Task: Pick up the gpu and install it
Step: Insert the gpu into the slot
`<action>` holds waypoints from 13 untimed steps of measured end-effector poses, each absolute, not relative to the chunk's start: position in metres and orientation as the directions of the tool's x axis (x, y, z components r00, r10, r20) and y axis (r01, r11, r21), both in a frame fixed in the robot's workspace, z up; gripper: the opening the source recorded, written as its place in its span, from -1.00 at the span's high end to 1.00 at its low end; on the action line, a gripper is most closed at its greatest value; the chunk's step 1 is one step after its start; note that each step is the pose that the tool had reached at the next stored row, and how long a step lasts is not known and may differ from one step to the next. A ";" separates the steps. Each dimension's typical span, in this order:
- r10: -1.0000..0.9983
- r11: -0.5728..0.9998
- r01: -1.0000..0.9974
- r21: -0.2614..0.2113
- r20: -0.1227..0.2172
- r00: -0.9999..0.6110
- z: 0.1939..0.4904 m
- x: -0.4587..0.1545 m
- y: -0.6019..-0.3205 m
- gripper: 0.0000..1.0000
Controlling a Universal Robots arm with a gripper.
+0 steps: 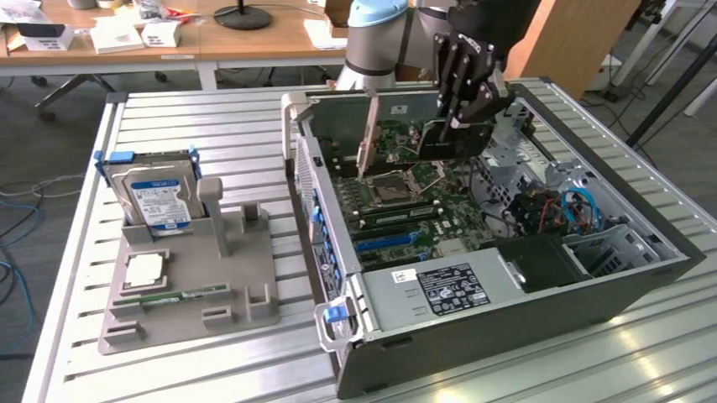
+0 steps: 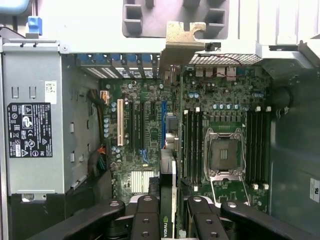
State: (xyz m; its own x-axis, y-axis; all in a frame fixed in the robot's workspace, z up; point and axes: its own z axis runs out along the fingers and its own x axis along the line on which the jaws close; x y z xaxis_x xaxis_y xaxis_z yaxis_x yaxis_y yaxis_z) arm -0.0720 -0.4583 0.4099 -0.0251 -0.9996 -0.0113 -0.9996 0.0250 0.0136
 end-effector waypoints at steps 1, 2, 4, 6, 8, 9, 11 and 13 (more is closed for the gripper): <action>-1.000 0.018 -1.000 0.010 -0.011 -0.018 0.408 -0.073 -0.458 0.48; -1.000 0.013 -1.000 0.008 -0.011 -0.013 0.406 -0.073 -0.458 0.48; -1.000 0.003 -1.000 0.006 -0.011 -0.003 0.404 -0.073 -0.458 0.48; -1.000 -0.007 -1.000 0.004 -0.011 0.007 0.402 -0.074 -0.458 0.48; -1.000 -0.016 -1.000 0.003 -0.011 0.016 0.400 -0.075 -0.458 0.48; -1.000 -0.020 -1.000 0.003 -0.011 0.020 0.399 -0.075 -0.458 0.48; -1.000 -0.027 -1.000 0.002 -0.011 0.027 0.396 -0.076 -0.458 0.48; -0.999 -0.031 -1.000 0.002 -0.011 0.031 0.395 -0.076 -0.458 0.48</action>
